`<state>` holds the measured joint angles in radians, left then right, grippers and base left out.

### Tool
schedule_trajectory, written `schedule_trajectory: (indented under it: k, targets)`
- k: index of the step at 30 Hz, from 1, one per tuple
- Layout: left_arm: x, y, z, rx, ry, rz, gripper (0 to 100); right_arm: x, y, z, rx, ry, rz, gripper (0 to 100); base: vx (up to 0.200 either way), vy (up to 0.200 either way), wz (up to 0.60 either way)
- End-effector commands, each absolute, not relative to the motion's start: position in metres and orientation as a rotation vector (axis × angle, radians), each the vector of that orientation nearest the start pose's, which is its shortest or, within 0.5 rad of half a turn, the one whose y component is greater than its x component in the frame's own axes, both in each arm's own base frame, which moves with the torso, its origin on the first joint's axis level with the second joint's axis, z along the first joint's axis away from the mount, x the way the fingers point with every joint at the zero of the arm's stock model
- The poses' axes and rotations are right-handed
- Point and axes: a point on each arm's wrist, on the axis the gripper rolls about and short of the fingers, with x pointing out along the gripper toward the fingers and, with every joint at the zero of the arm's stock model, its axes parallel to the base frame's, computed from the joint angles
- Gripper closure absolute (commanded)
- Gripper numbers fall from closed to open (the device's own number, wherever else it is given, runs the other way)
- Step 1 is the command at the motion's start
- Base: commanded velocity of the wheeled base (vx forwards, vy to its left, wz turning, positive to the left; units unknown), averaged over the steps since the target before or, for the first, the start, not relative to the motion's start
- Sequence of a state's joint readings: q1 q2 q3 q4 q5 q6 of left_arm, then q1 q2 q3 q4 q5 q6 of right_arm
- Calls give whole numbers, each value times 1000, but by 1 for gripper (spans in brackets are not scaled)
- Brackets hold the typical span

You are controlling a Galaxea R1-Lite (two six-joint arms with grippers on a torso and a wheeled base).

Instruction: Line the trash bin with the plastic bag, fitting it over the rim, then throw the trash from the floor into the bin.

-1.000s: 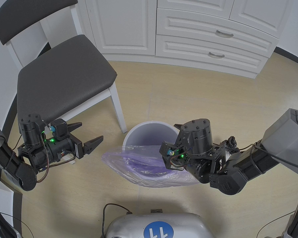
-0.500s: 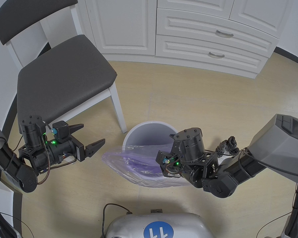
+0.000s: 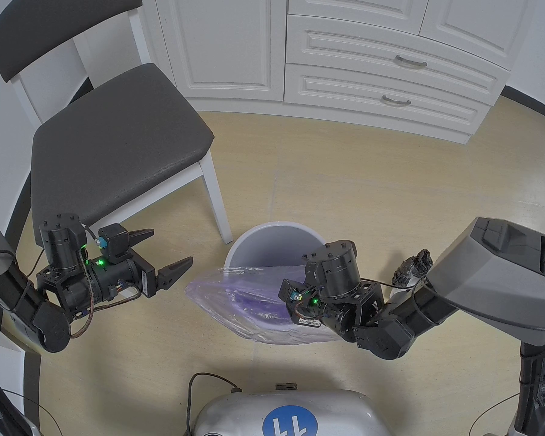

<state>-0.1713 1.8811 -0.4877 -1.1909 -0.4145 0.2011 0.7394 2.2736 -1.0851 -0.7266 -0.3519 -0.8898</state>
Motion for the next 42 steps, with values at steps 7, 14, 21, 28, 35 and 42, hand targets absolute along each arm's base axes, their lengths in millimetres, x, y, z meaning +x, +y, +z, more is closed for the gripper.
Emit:
schedule_trajectory:
  k: [7,14,21,28,35,42]
  targets:
    - [296,-60,101,170,109,-594,0,330,278,65,-1067,161,517,100,0,0,0]
    - [300,-62,94,173,89,-597,0,364,294,96,-998,45,432,100,0,0,0]
    - [300,-62,94,175,87,-597,0,409,302,93,-957,-12,349,100,0,0,0]
    - [299,-62,96,177,64,-597,0,456,315,76,-874,-140,194,100,0,0,0]
    - [298,-62,97,179,48,-598,0,464,309,56,-907,-152,163,100,0,0,0]
    - [298,-62,93,180,53,-601,0,469,300,64,-892,-205,136,100,0,0,0]
